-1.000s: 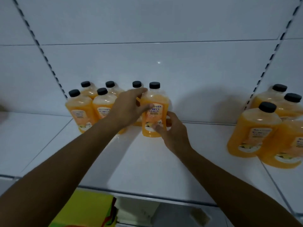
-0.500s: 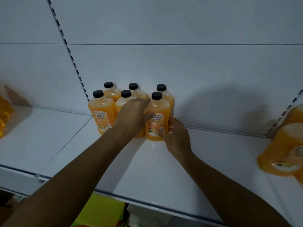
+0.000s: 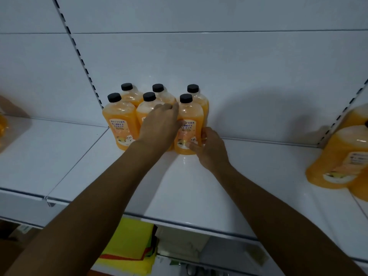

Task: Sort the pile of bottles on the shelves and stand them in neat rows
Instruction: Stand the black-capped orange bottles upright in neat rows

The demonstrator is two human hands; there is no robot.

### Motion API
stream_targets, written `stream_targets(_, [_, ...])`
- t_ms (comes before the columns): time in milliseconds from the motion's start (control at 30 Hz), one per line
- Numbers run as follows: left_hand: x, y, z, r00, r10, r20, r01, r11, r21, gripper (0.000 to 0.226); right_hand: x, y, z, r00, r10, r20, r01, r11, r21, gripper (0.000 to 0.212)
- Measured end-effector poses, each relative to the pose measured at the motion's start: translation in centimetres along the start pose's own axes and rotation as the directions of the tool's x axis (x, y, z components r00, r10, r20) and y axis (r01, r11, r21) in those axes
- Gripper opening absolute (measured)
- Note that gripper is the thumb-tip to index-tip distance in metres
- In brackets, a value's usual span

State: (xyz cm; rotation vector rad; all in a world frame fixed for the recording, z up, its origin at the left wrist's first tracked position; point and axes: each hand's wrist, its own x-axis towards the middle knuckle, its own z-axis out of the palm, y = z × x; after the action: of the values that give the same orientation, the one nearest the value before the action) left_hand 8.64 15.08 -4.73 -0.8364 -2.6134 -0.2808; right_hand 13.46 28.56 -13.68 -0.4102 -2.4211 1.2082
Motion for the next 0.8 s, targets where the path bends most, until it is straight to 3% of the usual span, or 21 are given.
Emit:
stream_targets(100, [-0.2, 0.3, -0.6, 1.0, -0.023, 0.001, 0.023, 1.0, 0.018, 0.058, -1.0, 0.1, -0.9, 0.999, -0.036, 0.009, 0.036, 0.999, 0.001, 0.05])
stream_targets(200, [-1.3, 0.8, -1.0, 0.992, -0.026, -0.127, 0.022, 0.999, -0.028, 0.061, -2.6, 0.5, -2.5, 0.997, -0.028, -0.073, 0.029, 0.999, 0.014, 0.056])
stream_targets(333, [-2.5, 4.4, -0.8, 0.951, 0.139, -0.278, -0.197, 0.961, -0.194, 0.045, -4.8, 1.9, -6.0, 0.977, -0.049, -0.207, 0.045, 0.999, -0.023, 0.036])
stream_targets(567, [-1.5, 17.0, 2.1, 0.932, 0.346, -0.103, -0.342, 0.751, -0.565, 0.06, -10.1, 6.1, -13.3, 0.923, 0.012, -0.384, -0.044, 0.996, -0.075, 0.024])
stream_targets(700, [-0.5, 23.0, 3.1, 0.9, 0.435, -0.019, -0.343, 0.681, -0.647, 0.075, -12.7, 8.4, -16.9, 0.875, 0.083, -0.478, -0.117, 0.992, -0.043, 0.021])
stream_targets(800, [0.2, 26.2, 3.5, 0.875, 0.483, -0.001, -0.35, 0.632, -0.692, 0.072, -14.0, 9.8, -19.4, 0.827, 0.119, -0.549, -0.171, 0.984, -0.045, 0.018])
